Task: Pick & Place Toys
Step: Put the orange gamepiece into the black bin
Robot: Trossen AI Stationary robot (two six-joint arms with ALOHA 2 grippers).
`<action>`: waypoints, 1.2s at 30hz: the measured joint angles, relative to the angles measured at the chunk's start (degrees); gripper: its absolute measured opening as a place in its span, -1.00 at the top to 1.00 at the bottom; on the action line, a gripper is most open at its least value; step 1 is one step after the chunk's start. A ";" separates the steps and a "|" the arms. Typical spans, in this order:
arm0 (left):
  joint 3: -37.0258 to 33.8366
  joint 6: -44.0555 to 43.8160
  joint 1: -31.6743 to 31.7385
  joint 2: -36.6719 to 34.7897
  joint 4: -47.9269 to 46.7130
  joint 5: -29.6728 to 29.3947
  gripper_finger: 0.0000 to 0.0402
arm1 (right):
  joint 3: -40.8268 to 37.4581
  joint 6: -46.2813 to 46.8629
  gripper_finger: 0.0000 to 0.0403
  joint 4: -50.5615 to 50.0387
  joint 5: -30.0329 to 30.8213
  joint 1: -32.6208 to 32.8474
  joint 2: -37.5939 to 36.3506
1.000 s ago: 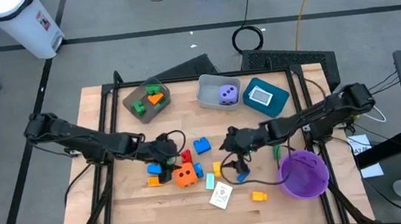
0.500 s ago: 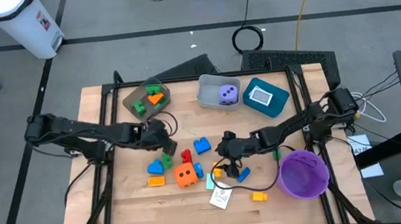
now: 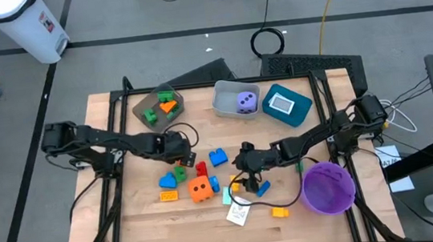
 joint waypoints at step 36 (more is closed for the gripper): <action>0.60 15.67 5.01 1.66 -1.11 -1.29 0.51 | 0.00 -0.02 -0.66 -0.01 0.00 -0.02 -0.02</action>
